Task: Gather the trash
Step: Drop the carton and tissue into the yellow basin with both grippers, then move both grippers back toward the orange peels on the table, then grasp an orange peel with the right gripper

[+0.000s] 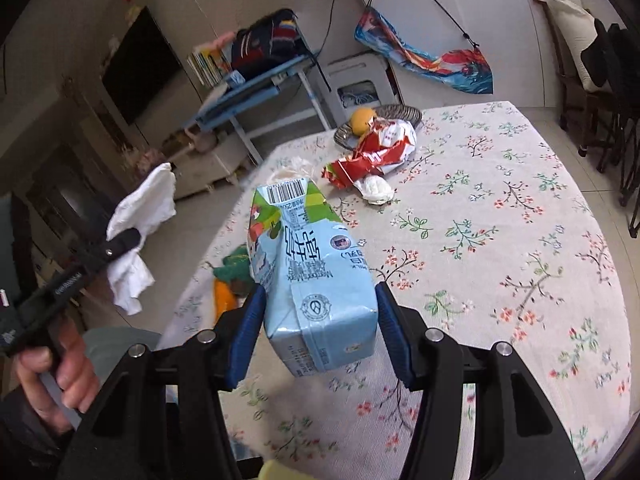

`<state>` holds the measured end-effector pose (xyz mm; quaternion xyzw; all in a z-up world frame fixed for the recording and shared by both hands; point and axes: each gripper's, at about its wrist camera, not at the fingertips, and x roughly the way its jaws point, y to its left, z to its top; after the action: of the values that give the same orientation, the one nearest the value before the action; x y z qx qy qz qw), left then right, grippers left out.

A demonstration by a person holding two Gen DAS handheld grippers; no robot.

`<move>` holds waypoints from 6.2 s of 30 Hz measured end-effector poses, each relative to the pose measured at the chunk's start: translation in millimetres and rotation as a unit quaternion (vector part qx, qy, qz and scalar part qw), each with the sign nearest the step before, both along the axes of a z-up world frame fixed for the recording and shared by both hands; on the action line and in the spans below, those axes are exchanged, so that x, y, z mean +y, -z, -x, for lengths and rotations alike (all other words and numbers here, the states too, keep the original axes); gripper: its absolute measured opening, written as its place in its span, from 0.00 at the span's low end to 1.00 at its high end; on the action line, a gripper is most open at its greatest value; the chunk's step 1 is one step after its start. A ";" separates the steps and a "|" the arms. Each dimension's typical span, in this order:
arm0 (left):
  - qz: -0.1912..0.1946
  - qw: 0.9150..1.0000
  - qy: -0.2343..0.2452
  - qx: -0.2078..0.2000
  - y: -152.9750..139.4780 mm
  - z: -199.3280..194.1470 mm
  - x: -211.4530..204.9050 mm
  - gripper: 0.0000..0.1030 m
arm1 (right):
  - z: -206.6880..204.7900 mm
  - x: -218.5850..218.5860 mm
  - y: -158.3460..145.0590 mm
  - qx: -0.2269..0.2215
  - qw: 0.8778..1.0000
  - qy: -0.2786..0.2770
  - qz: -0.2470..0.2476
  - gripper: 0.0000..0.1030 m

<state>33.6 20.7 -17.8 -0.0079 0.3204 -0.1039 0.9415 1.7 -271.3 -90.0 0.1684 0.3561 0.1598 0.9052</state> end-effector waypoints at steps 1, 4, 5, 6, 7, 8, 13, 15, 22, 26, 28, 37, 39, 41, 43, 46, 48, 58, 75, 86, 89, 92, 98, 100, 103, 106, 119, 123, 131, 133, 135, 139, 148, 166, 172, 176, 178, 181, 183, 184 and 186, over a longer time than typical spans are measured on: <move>0.003 1.000 0.003 -0.006 -2.0 6.5 -1.3 0.06 | 4.5 -0.6 -1.5 -0.003 1.000 -0.001 -0.002 0.53; 0.001 1.000 0.011 -0.021 -5.8 22.5 -5.9 0.06 | 23.1 -0.1 -6.2 -0.012 1.000 -0.007 -0.003 0.53; 0.000 1.000 0.014 -0.024 -6.1 27.3 -7.5 0.06 | 28.7 0.7 -7.4 -0.014 1.000 -0.010 -0.002 0.53; -0.002 1.000 0.016 -0.026 -6.1 31.4 -8.5 0.06 | 37.0 2.1 -9.4 -0.018 1.000 -0.014 0.000 0.53; -0.003 0.999 0.020 -0.028 -5.6 36.9 -11.2 0.06 | 42.1 2.7 -10.6 -0.020 1.000 -0.017 0.001 0.53; -0.004 0.999 0.023 -0.029 -5.5 41.3 -12.7 0.06 | 49.4 3.8 -11.9 -0.021 1.000 -0.022 0.003 0.53; -0.004 0.999 0.036 -0.031 -2.5 62.9 -18.6 0.06 | 78.9 11.4 -11.1 -0.021 0.999 -0.045 0.018 0.53; -0.004 0.999 0.039 -0.028 -0.2 69.8 -19.8 0.06 | 90.2 15.0 -10.1 -0.019 0.998 -0.055 0.026 0.53; 0.003 0.999 0.045 -0.022 7.2 96.2 -18.0 0.06 | 120.1 29.1 1.9 0.005 0.993 -0.103 0.058 0.53; 0.006 0.999 0.048 -0.021 9.2 110.6 -16.1 0.06 | 131.5 47.4 20.5 0.041 0.981 -0.153 0.108 0.53; 0.008 0.999 0.048 -0.020 9.7 116.5 -14.7 0.06 | 134.2 56.9 33.2 0.065 0.974 -0.178 0.127 0.53; 0.015 0.998 0.057 -0.015 13.1 138.6 -11.7 0.06 | 137.3 96.5 84.6 0.135 0.935 -0.237 0.226 0.54; 0.017 0.998 0.058 -0.014 14.2 143.3 -10.9 0.06 | 132.4 97.5 90.8 0.142 0.935 -0.230 0.231 0.54; 0.017 0.998 0.059 -0.011 15.2 146.2 -9.9 0.06 | 127.9 94.0 94.3 0.149 0.937 -0.222 0.223 0.55; 0.013 0.998 0.061 -0.007 17.4 150.2 -11.1 0.06 | 125.8 88.3 92.7 0.146 0.944 -0.210 0.207 0.63; 0.008 0.997 0.072 0.005 22.8 156.9 -15.4 0.06 | 125.0 73.1 79.8 0.123 0.961 -0.176 0.173 0.65; -0.001 0.996 0.085 0.013 26.9 161.4 -20.6 0.06 | 126.4 61.6 68.8 0.099 0.973 -0.147 0.149 0.71; -0.085 0.978 0.162 0.097 77.9 185.0 -65.0 0.06 | 132.2 7.6 26.3 0.009 0.997 -0.007 0.082 0.74; -0.207 0.934 0.210 0.202 144.0 199.6 -100.6 0.47 | 134.5 -15.0 23.3 -0.006 0.998 0.046 0.047 0.78; -0.162 0.961 0.174 0.143 111.6 193.9 -86.8 0.53 | 134.8 -18.0 23.2 -0.007 0.998 0.052 0.045 0.79; -0.114 0.981 0.128 0.089 84.4 188.5 -68.7 0.59 | 135.0 -17.9 23.0 -0.007 0.998 0.053 0.046 0.79; -0.071 0.994 0.066 0.051 65.1 183.6 -45.3 0.66 | 134.8 -17.4 22.8 -0.009 0.997 0.052 0.049 0.79; -0.033 0.999 -0.021 0.031 49.7 172.8 -14.5 0.68 | 136.2 -13.5 20.5 -0.020 0.997 0.049 0.060 0.79; -0.034 0.999 -0.030 0.022 47.5 173.3 -11.7 0.68 | 138.0 -9.7 17.0 -0.031 0.996 0.047 0.069 0.79; -0.042 0.998 -0.039 0.006 43.9 173.7 -12.8 0.69 | 140.6 -0.1 12.4 -0.049 0.994 0.045 0.090 0.79; -0.048 0.998 -0.040 -0.005 41.0 175.7 -15.5 0.69 | 143.0 11.2 7.5 -0.070 0.989 0.043 0.120 0.79; -0.053 0.998 -0.042 -0.016 36.6 178.7 -17.0 0.71 | 145.1 34.5 2.9 -0.105 0.980 0.031 0.167 0.81; -0.055 0.998 -0.040 -0.017 35.6 179.5 -17.2 0.71 | 144.7 36.6 2.4 -0.106 0.980 0.030 0.167 0.81; -0.053 0.998 -0.039 -0.015 35.2 180.2 -17.1 0.71 | 144.9 43.2 1.3 -0.108 0.980 0.025 0.164 0.81; -0.052 0.998 -0.040 -0.015 35.4 180.3 -16.9 0.71 | 144.6 45.3 1.0 -0.108 0.981 0.022 0.161 0.81; -0.050 0.998 -0.040 -0.012 36.0 180.0 -16.5 0.71 | 143.8 47.4 1.3 -0.107 0.982 0.019 0.157 0.81; -0.046 0.998 -0.045 -0.003 39.1 178.0 -13.6 0.71 | 137.7 51.1 2.4 -0.099 0.985 0.011 0.144 0.81; -0.017 0.995 -0.097 0.022 41.7 165.9 12.0 0.71 | 106.8 67.9 -0.1 -0.093 0.988 -0.029 0.123 0.73; 0.007 0.991 -0.123 0.053 48.1 144.9 34.7 0.71 | -34.1 144.1 40.9 -0.003 0.989 -0.085 0.121 0.58; 0.017 0.990 -0.121 0.069 51.5 137.3 37.2 0.71 | -53.2 153.9 56.5 0.034 0.987 -0.082 0.138 0.44; 0.023 0.990 -0.118 0.076 52.4 131.0 37.5 0.73 | -55.8 153.3 55.6 0.035 0.986 -0.088 0.138 0.24; 0.025 0.990 -0.114 0.080 52.5 126.8 37.8 0.74 | -52.3 153.6 53.0 0.033 0.984 -0.101 0.141 0.20; 0.020 0.990 -0.114 0.084 50.7 117.3 39.2 0.75 | -42.3 151.0 47.1 0.028 0.983 -0.118 0.139 0.18; 0.015 0.990 -0.114 0.087 48.9 109.4 41.4 0.75 | -34.9 145.0 42.5 0.024 0.983 -0.127 0.133 0.18; 0.008 0.990 -0.112 0.089 48.1 103.4 41.6 0.75 | -29.9 139.8 38.9 0.022 0.983 -0.132 0.127 0.18; 0.003 0.990 -0.113 0.090 46.8 96.9 41.3 0.75 | -19.3 127.1 32.2 0.018 0.983 -0.136 0.119 0.18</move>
<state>-63.2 62.0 -64.6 -0.0559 0.4007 0.0034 0.9145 21.0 -144.1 -122.2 0.0119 0.4082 0.2347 0.8821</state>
